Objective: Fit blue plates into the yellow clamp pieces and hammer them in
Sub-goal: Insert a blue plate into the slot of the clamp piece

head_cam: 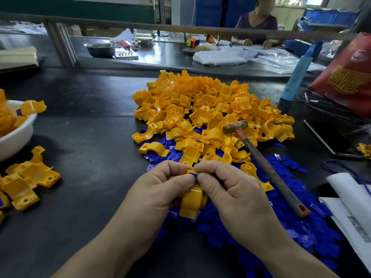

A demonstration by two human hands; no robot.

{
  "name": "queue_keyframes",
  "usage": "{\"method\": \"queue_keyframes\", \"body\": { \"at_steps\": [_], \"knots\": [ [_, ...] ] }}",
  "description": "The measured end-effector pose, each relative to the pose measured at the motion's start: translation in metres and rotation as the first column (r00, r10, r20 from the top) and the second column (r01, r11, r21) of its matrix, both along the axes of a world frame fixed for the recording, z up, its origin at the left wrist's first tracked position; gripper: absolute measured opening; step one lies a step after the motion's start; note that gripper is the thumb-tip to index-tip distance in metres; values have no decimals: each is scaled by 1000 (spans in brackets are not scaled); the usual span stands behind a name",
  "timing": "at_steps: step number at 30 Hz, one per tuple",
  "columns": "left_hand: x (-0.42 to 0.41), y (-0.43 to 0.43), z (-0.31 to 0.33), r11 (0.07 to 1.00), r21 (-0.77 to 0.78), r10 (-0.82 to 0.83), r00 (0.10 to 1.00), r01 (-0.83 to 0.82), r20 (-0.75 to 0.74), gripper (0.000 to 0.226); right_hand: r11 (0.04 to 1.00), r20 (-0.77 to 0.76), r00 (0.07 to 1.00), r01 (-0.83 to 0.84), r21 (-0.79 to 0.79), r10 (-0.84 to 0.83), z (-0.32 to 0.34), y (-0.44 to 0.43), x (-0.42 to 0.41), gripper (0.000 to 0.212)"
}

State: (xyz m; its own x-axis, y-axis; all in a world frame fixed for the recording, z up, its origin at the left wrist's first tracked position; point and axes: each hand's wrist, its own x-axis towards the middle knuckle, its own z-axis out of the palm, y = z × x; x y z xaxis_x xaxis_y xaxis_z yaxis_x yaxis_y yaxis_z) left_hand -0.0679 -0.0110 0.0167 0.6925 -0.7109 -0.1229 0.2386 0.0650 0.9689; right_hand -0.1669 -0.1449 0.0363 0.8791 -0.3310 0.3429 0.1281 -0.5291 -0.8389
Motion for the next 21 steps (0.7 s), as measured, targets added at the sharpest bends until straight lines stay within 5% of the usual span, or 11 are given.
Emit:
{"method": "queue_keyframes", "body": {
  "at_steps": [9, 12, 14, 16, 18, 21],
  "knots": [
    [-2, 2, 3, 998, 11, 54, 997, -55, 60, 21, 999, 71, 997, 21, -26, -19, 3, 4, -2, 20],
    [4, 6, 12, 995, 49, 84, 990, -90, 111, 24, 980, 69, 995, 86, -182, -75, 7, -1, 0, 26],
    [20, 13, 13, 961, 122, 227, 958, -250, 173, 14, 893, 130, 965, 260, -368, -227, 10, -18, -4, 35],
    [40, 23, 12, 878, 247, 340, 896, -411, 285, 7, 695, 139, 882, 444, -565, -450, 14, -44, -11, 39],
    [54, 29, 6, 798, 347, 354, 849, -493, 392, 12, 543, -60, 751, 418, -728, -658, 16, -70, -17, 44],
    [63, 32, -3, 726, 428, 290, 804, -538, 518, 14, 602, -426, 540, 200, -773, -726, 13, -91, -19, 48]
  ]
}}
